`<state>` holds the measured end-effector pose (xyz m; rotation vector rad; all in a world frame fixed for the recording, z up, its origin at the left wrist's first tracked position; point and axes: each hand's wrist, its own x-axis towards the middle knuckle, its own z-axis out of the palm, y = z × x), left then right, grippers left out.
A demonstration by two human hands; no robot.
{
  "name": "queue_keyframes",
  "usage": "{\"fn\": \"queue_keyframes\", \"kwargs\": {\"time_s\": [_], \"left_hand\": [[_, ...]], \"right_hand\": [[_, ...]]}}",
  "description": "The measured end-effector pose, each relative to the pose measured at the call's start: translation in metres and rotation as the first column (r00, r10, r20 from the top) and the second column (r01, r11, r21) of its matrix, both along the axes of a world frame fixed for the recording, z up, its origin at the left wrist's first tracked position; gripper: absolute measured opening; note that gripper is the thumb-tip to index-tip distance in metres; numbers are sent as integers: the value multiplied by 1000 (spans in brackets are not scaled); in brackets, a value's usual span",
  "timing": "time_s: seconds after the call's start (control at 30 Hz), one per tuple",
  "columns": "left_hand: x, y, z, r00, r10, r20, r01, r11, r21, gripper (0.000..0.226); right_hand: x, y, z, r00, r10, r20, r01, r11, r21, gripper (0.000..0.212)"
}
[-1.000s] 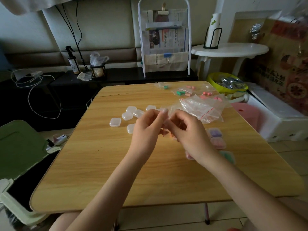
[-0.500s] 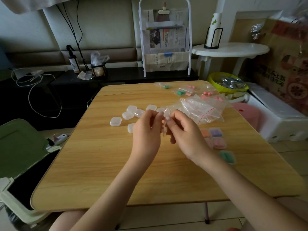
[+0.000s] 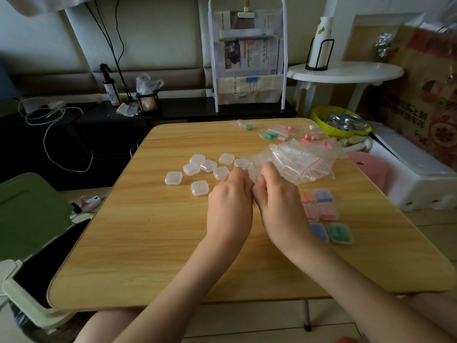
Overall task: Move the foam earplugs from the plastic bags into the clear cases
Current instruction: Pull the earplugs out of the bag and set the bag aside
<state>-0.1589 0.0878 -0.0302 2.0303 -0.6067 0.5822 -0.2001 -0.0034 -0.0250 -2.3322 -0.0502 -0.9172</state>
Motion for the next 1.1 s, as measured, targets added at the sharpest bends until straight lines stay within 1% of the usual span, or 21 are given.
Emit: {"fn": "queue_keyframes", "kwargs": {"time_s": [0.1,0.23,0.3,0.33,0.4,0.47,0.5,0.53,0.57,0.6,0.63,0.67,0.7,0.73,0.8,0.83,0.9,0.93,1.0,1.07,1.1], "left_hand": [[3,1,0,999,41,1,-41,999,16,27],[5,4,4,993,94,72,-98,994,54,27],[5,6,5,990,114,85,-119,992,49,28],[4,7,6,989,113,99,-117,992,45,29],[3,8,7,984,93,152,-100,994,38,27],[1,7,8,979,51,200,-59,998,38,23],[0,6,8,973,17,231,-29,998,48,23],[-1,5,8,965,-23,261,7,998,63,24],[-2,4,7,957,-65,283,45,996,77,26],[-4,4,7,949,-100,300,75,993,93,28],[-5,4,7,938,-126,321,96,989,109,28],[-6,6,7,929,-148,340,112,986,125,28],[-5,7,8,924,-170,343,132,982,133,28],[-5,9,9,930,-186,316,154,980,124,29],[-4,12,12,970,-184,159,182,983,24,35],[-2,15,15,984,-174,46,177,981,-78,40],[3,21,20,978,-142,-155,92,952,-292,42],[8,25,22,966,-117,-229,29,934,-357,39],[16,35,26,934,-89,-347,-56,920,-388,25],[22,42,27,873,-171,-457,-43,906,-421,15],[23,44,28,815,-252,-521,-22,886,-463,16]], "right_hand": [[-1,-1,2,997,-70,44,74,995,-74,28],[1,-5,4,986,-110,125,126,983,-132,16],[3,-12,5,981,-60,183,92,981,-172,11],[4,-14,5,981,-13,192,52,978,-202,16],[6,-17,6,985,44,164,4,959,-284,24],[7,-19,5,996,61,59,-41,953,-300,20],[7,-19,4,996,84,-28,-88,962,-260,20],[6,-18,6,983,132,-126,-153,973,-174,22],[6,-16,6,953,210,-217,-225,973,-45,27],[5,-16,7,912,311,-267,-292,950,110,31],[3,-14,9,875,402,-269,-340,907,248,31],[2,-13,11,849,466,-251,-371,862,346,28],[0,-12,12,841,490,-230,-381,837,392,27],[0,-12,13,841,498,-214,-383,825,416,26],[1,-14,13,871,461,-167,-369,841,396,31],[3,-15,12,891,428,-151,-342,853,395,31],[4,-18,15,913,381,-147,-284,850,445,20],[4,-19,16,917,371,-149,-267,846,461,19],[1,-21,20,909,384,-160,-270,838,474,21],[-2,-19,25,901,405,-156,-276,812,513,27],[-3,-19,26,902,406,-147,-270,796,541,31]]}}
